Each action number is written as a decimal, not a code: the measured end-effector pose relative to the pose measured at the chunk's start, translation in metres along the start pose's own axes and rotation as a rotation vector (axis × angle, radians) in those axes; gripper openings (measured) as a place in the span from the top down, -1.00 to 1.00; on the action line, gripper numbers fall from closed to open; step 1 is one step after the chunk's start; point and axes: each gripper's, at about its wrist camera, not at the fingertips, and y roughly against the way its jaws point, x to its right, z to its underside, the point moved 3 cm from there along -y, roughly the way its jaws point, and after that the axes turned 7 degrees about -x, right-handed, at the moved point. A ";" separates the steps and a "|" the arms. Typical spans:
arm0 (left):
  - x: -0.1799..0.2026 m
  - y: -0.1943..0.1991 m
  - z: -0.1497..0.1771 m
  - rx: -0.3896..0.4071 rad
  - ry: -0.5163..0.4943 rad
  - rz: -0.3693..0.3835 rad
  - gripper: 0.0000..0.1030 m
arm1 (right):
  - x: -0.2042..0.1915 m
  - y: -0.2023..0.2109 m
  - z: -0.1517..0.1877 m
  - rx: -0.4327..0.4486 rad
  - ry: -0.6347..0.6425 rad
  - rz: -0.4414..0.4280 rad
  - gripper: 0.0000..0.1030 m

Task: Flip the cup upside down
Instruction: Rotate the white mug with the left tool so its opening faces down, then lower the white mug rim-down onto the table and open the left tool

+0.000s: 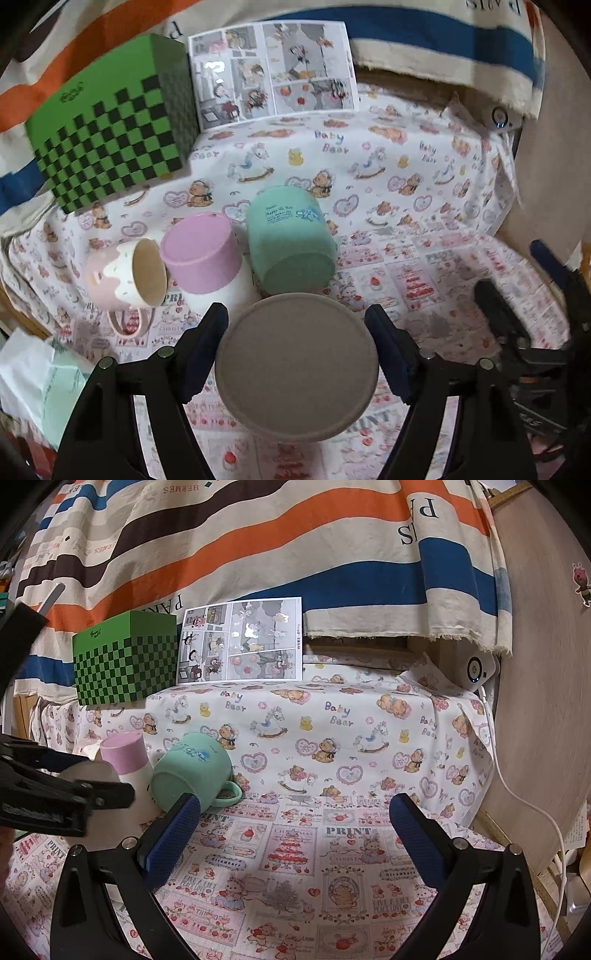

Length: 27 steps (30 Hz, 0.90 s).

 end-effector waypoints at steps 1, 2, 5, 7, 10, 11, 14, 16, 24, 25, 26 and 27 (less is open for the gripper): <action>-0.002 0.002 -0.002 0.039 -0.009 -0.016 -0.48 | 0.000 -0.001 0.000 0.001 0.002 0.000 -1.00; -0.004 0.006 -0.003 0.080 -0.011 -0.030 -0.59 | 0.000 -0.001 -0.001 0.001 0.003 -0.001 -1.00; -0.016 0.027 -0.001 0.205 0.011 -0.004 -0.91 | -0.001 -0.001 -0.001 0.003 0.012 -0.005 -1.00; -0.028 0.046 0.005 0.292 0.039 0.020 -0.92 | -0.003 -0.001 -0.001 0.003 0.017 -0.007 -1.00; -0.045 0.072 0.015 0.422 0.068 0.005 -1.00 | -0.003 0.000 -0.001 0.009 0.014 -0.003 -1.00; -0.050 0.080 0.020 0.458 0.074 0.003 -1.00 | -0.003 0.000 -0.001 0.013 0.015 -0.001 -1.00; -0.067 0.098 0.035 0.534 0.105 0.010 -1.00 | -0.006 0.003 -0.001 0.022 0.025 0.009 -1.00; -0.077 0.103 0.046 0.556 0.129 0.018 -1.00 | -0.007 0.005 0.000 0.020 0.016 0.005 -1.00; -0.106 0.075 0.083 0.488 0.181 -0.027 -0.99 | -0.025 0.019 0.005 0.035 0.052 -0.052 -1.00; -0.112 0.069 0.086 0.468 0.211 -0.019 -0.99 | -0.025 0.019 0.006 0.030 0.044 -0.059 -1.00; -0.117 0.064 0.089 0.457 0.235 -0.017 -0.99 | -0.025 0.020 0.006 0.030 0.039 -0.058 -1.00; -0.120 0.060 0.091 0.446 0.251 -0.014 -0.99 | -0.025 0.020 0.006 0.033 0.039 -0.058 -1.00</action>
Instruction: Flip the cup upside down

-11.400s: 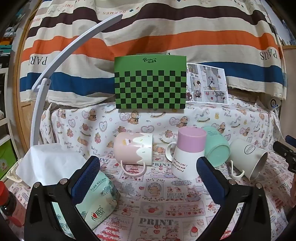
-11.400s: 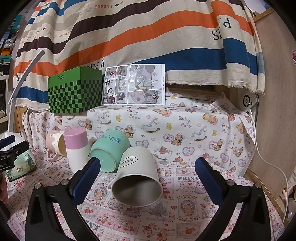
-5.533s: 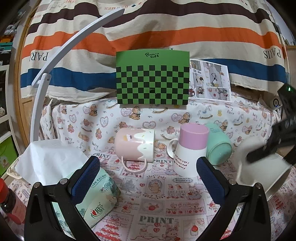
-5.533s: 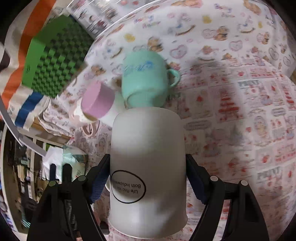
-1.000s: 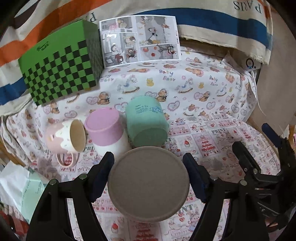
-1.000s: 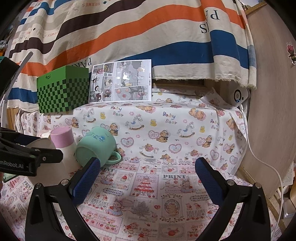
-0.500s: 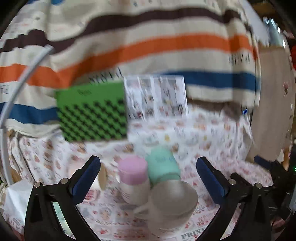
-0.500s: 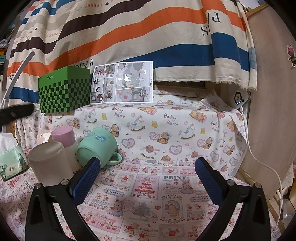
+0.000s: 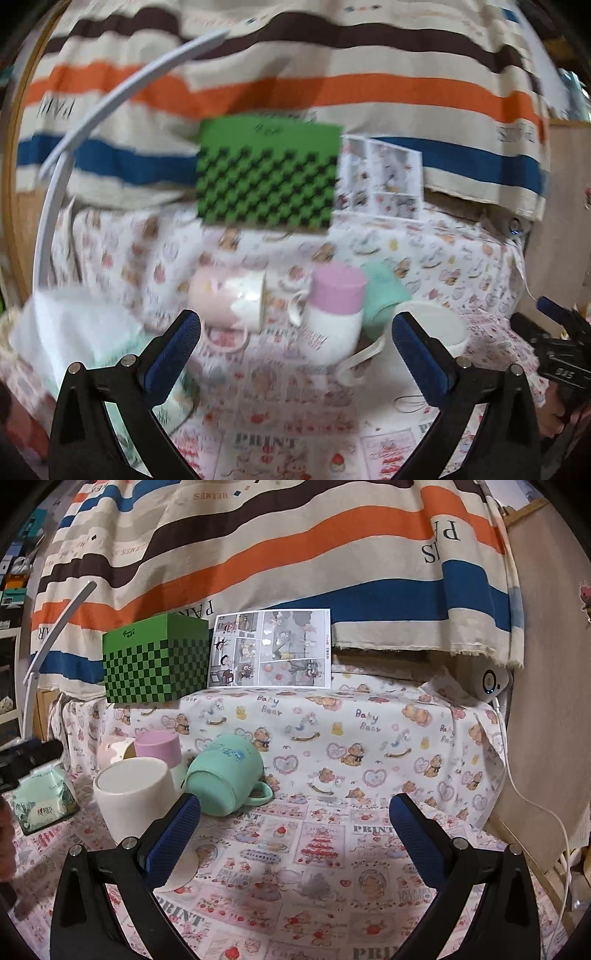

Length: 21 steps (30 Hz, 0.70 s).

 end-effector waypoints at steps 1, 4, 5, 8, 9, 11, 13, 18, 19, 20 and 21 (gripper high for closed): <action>-0.002 -0.002 0.002 -0.009 0.003 -0.002 -0.99 | 0.000 0.000 0.000 0.000 0.001 -0.002 -1.00; -0.002 -0.001 0.006 -0.004 -0.017 -0.015 -0.99 | 0.000 -0.001 0.000 -0.005 -0.001 -0.005 -1.00; -0.001 0.001 0.007 0.005 -0.023 -0.022 -0.99 | 0.000 -0.001 0.000 -0.004 -0.001 -0.005 -1.00; 0.002 0.003 0.012 0.020 -0.040 -0.042 -0.99 | 0.000 -0.002 0.000 -0.004 0.001 -0.005 -1.00; 0.002 0.003 0.014 0.021 -0.045 -0.045 -0.99 | 0.000 -0.001 0.000 -0.004 0.000 -0.005 -1.00; 0.004 0.001 0.015 0.021 -0.054 -0.061 -0.99 | 0.000 -0.001 0.000 -0.004 -0.001 -0.005 -1.00; 0.004 0.002 0.014 0.027 -0.053 -0.072 -1.00 | 0.000 -0.001 0.000 -0.005 0.000 -0.005 -1.00; 0.010 0.003 0.015 0.034 -0.085 -0.100 -1.00 | 0.000 -0.001 0.000 -0.004 -0.001 -0.005 -1.00; 0.012 0.003 0.015 0.038 -0.091 -0.110 -1.00 | 0.000 -0.001 0.000 -0.004 -0.003 -0.003 -1.00; 0.012 0.003 0.014 0.040 -0.093 -0.107 -1.00 | 0.001 -0.001 0.000 -0.004 -0.006 0.002 -1.00; 0.013 0.003 0.015 0.037 -0.098 -0.098 -1.00 | 0.001 -0.002 0.000 -0.005 -0.008 0.007 -1.00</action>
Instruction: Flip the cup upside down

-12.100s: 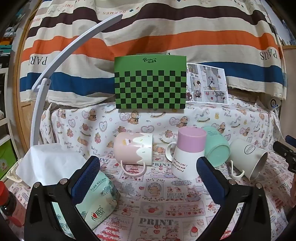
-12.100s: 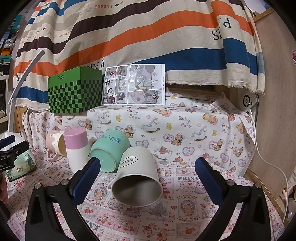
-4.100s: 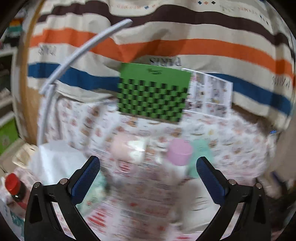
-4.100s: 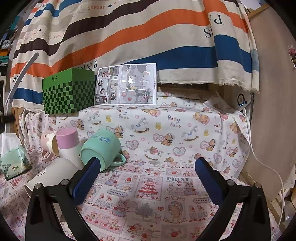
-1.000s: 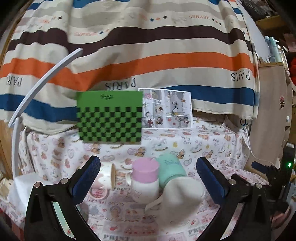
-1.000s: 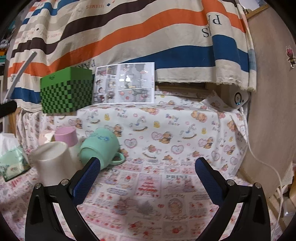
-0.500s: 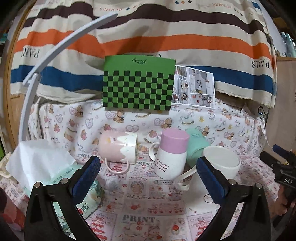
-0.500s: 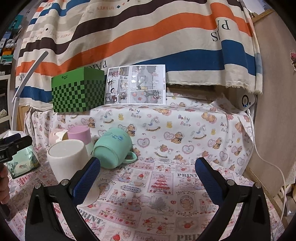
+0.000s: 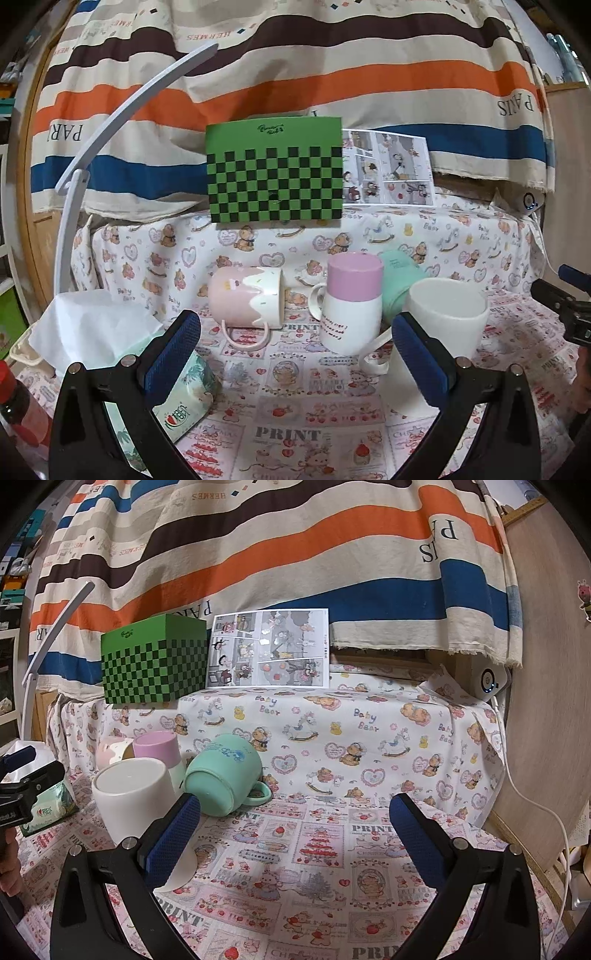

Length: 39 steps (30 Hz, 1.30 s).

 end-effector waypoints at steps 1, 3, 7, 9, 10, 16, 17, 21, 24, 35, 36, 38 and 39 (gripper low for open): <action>0.001 -0.001 0.000 -0.007 -0.004 -0.002 -1.00 | 0.001 0.000 0.000 -0.001 -0.001 0.000 -1.00; 0.000 -0.001 0.000 -0.009 0.001 -0.018 -1.00 | 0.001 0.000 0.000 0.000 0.000 0.001 -1.00; -0.007 0.000 0.000 -0.004 0.029 -0.019 -0.99 | 0.001 0.000 0.000 0.000 -0.001 0.001 -1.00; -0.007 -0.001 0.001 -0.009 0.030 -0.020 -1.00 | 0.001 -0.001 0.000 0.000 -0.002 0.003 -1.00; -0.007 -0.001 0.001 -0.007 0.028 -0.020 -1.00 | 0.001 0.000 0.000 -0.001 -0.002 0.003 -1.00; -0.004 0.000 0.001 -0.006 0.018 -0.021 -0.99 | 0.002 0.001 0.000 0.001 -0.004 0.007 -1.00; -0.004 0.000 0.000 -0.006 0.018 -0.018 -1.00 | 0.002 0.001 0.000 0.001 -0.004 0.008 -1.00; -0.005 0.000 0.001 -0.007 0.024 -0.024 -1.00 | 0.002 0.001 0.000 0.000 -0.004 0.008 -1.00; -0.005 0.000 0.001 -0.009 0.028 -0.026 -0.99 | 0.002 0.001 0.000 0.001 -0.004 0.008 -1.00; -0.005 0.002 0.002 -0.005 0.032 -0.025 -1.00 | 0.001 0.001 -0.001 0.001 -0.005 0.009 -1.00; -0.004 0.002 0.002 -0.006 0.030 -0.022 -1.00 | 0.002 0.001 -0.001 0.001 -0.005 0.009 -1.00; -0.004 0.003 0.002 -0.007 0.027 -0.025 -1.00 | 0.002 0.001 -0.001 0.001 -0.005 0.009 -1.00; -0.003 0.003 0.002 -0.008 0.028 -0.024 -1.00 | 0.002 0.001 -0.001 0.001 -0.005 0.010 -1.00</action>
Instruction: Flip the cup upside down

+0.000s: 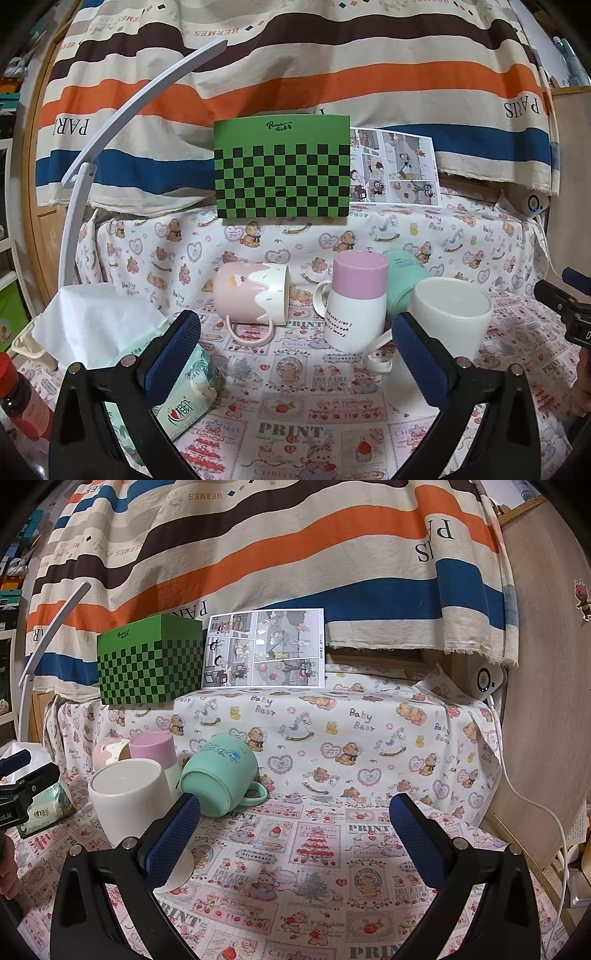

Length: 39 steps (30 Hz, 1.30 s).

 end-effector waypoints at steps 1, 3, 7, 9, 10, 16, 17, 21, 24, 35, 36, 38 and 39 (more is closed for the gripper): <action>0.000 0.000 0.000 -0.001 0.001 -0.001 -1.00 | 0.000 0.000 0.000 0.000 0.000 -0.001 -1.00; 0.000 0.000 0.000 0.001 0.000 0.000 -1.00 | 0.000 0.000 0.000 0.000 0.000 0.000 -1.00; -0.002 -0.001 0.000 0.001 0.005 -0.005 -1.00 | 0.000 0.000 0.000 0.000 0.000 -0.001 -1.00; -0.002 -0.001 0.000 0.001 0.004 -0.005 -1.00 | 0.000 0.000 0.000 0.000 0.000 -0.001 -1.00; -0.002 -0.001 0.000 0.001 0.003 -0.006 -1.00 | 0.000 0.000 0.000 0.000 0.001 -0.001 -1.00; -0.003 -0.001 0.000 0.001 0.007 -0.006 -1.00 | 0.000 0.000 0.000 0.000 0.001 -0.001 -1.00; -0.004 -0.001 0.000 0.001 0.008 -0.006 -1.00 | 0.000 0.000 0.000 0.000 0.001 -0.001 -1.00; -0.006 -0.001 0.000 0.001 0.008 -0.006 -1.00 | 0.000 0.000 0.000 0.000 0.000 -0.001 -1.00; -0.005 -0.001 0.000 -0.001 0.005 -0.008 -1.00 | 0.000 0.000 0.000 0.000 0.002 -0.002 -1.00; -0.009 -0.001 0.001 -0.001 0.011 -0.017 -1.00 | 0.000 0.000 0.000 0.000 0.002 -0.002 -1.00; -0.010 -0.001 0.001 -0.002 0.009 -0.018 -1.00 | 0.000 0.000 0.000 -0.001 0.002 -0.003 -1.00; -0.008 -0.001 0.000 -0.001 0.005 -0.020 -1.00 | 0.000 0.000 0.000 -0.001 0.001 -0.002 -1.00; -0.009 -0.001 0.001 0.000 0.005 -0.020 -1.00 | 0.000 0.000 0.000 -0.001 0.000 0.000 -1.00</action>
